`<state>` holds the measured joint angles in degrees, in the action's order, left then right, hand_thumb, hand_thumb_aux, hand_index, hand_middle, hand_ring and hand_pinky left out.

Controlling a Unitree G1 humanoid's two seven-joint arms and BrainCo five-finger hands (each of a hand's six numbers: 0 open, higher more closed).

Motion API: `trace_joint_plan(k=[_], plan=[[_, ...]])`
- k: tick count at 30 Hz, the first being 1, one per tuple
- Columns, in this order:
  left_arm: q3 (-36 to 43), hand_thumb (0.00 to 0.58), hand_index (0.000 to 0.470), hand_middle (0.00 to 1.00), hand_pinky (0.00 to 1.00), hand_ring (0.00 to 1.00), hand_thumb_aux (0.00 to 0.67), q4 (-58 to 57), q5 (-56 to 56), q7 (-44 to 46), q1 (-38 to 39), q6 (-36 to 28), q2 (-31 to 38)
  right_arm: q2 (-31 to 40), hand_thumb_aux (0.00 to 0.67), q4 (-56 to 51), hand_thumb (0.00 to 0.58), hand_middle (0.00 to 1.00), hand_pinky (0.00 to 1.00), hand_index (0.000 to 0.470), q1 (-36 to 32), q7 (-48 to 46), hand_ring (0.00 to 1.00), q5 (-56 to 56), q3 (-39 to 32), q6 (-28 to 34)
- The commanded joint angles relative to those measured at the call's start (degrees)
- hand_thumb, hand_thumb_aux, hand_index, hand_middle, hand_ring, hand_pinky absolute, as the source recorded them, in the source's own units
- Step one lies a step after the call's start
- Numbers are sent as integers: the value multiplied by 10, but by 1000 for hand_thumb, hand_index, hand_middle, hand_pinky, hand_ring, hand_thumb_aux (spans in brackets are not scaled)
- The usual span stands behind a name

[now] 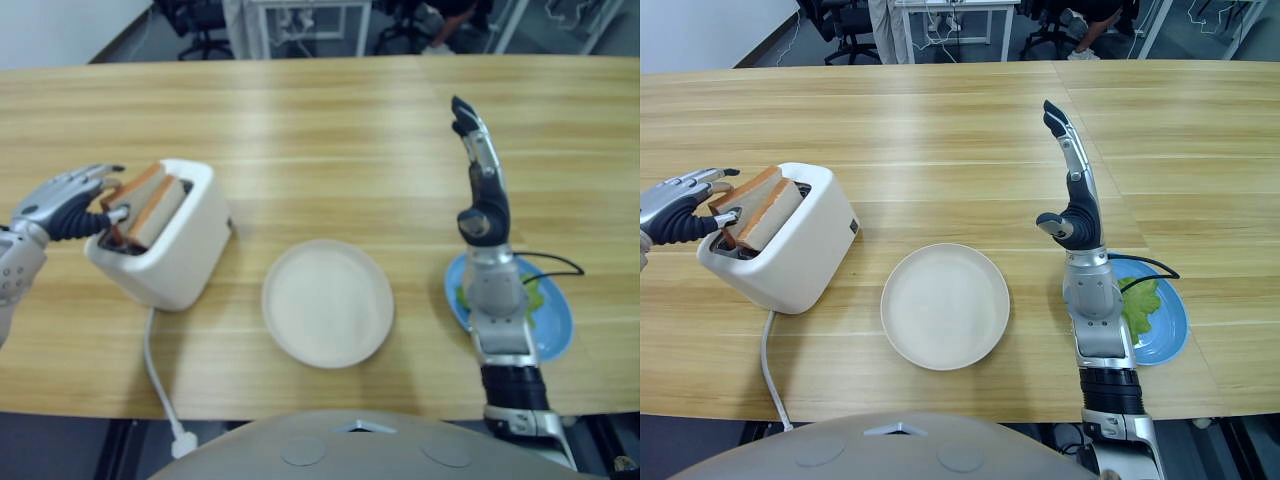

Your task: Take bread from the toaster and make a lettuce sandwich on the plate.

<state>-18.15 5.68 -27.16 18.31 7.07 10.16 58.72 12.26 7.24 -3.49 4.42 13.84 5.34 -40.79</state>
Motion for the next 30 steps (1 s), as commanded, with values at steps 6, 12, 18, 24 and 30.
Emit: trace_joint_plan(k=[6, 12, 18, 24, 30], plan=[[-14, 580, 460, 1000, 1000, 1000, 670, 8, 7, -5, -13, -5, -12, 1, 0, -7, 0, 0, 0, 0, -7, 3, 0, 4, 3, 0], [-12, 580, 460, 1000, 1000, 1000, 670, 4, 16, -8, -22, -4, -20, 2, 0, -7, 0, 0, 0, 0, -7, 3, 0, 4, 3, 0], [-16, 580, 460, 1000, 1000, 1000, 670, -2, 12, -40, -59, 3, -31, 3, 0, -10, 0, 0, 0, 0, -8, 2, 0, 3, 3, -1], [-15, 580, 460, 1000, 1000, 1000, 670, -9, 19, -75, -98, 22, -45, 3, 0, -12, 0, 0, 0, 0, -8, 3, 0, 4, 3, -2], [-12, 580, 460, 1000, 1000, 1000, 670, -16, 24, -101, -125, 50, -58, 3, 0, -13, 0, 0, 0, 0, -8, 4, 0, 4, 3, -3]])
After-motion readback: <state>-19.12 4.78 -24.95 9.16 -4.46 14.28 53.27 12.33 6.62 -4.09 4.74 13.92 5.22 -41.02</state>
